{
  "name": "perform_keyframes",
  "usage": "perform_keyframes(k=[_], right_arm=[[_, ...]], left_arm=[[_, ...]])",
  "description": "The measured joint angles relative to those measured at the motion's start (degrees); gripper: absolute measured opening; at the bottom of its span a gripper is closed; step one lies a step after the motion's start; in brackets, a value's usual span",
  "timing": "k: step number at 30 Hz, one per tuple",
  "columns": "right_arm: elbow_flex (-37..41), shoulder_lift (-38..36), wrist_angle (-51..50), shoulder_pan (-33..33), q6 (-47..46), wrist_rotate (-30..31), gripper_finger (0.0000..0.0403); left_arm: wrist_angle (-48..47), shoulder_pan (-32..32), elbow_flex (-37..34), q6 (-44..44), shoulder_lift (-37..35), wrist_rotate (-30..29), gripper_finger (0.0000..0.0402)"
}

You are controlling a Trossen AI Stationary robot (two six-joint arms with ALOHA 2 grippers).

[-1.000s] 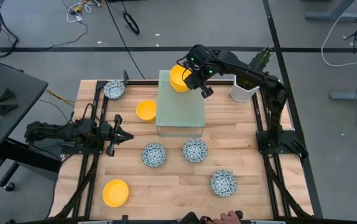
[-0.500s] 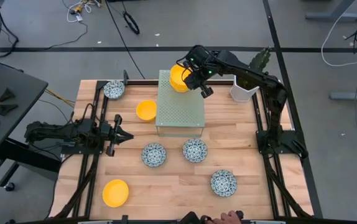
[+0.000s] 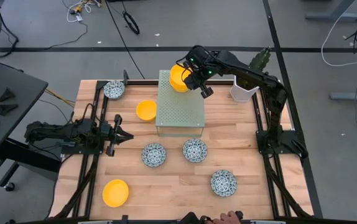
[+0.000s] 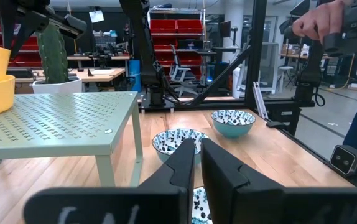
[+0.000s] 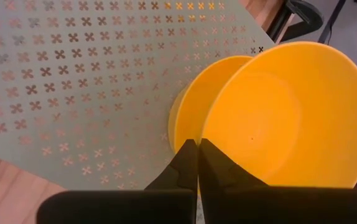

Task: Pick & Place Mini bowls
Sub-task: Stack the yellow bowl on top of the other yellow bowl on the shelf

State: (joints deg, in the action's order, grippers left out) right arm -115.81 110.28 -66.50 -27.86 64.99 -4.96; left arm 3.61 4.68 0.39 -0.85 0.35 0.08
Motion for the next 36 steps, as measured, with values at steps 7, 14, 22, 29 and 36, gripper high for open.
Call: perform_keyframes(k=[7, 14, 22, 29, 36], right_arm=[[0.0, 0.0, 0.02, 0.0, 0.0, 0.0, 0.0], [1.64, 0.04, 0.7, 0.0, 0.0, 0.07, 0.0], [2.64, 0.04, 0.98, 0.2, 0.13, 1.47, 0.0], [2.64, 0.04, 0.99, 0.2, 0.04, 1.47, 0.0001], [2.64, 0.04, 2.68, 0.2, -2.48, 1.47, 0.0027]], left_arm=[[0.01, 0.0, 0.01, 0.01, 0.01, 0.01, 0.0034], [0.0, 0.01, 0.01, 0.01, 0.01, 0.0, 0.0034], [0.01, 0.0, 0.01, 0.01, -0.01, 0.0, 0.0034], [0.01, 0.01, 0.01, 0.01, 0.01, 0.0, 0.0034], [0.01, -0.01, 0.01, 0.0, 0.0, 0.0, 0.0034]])
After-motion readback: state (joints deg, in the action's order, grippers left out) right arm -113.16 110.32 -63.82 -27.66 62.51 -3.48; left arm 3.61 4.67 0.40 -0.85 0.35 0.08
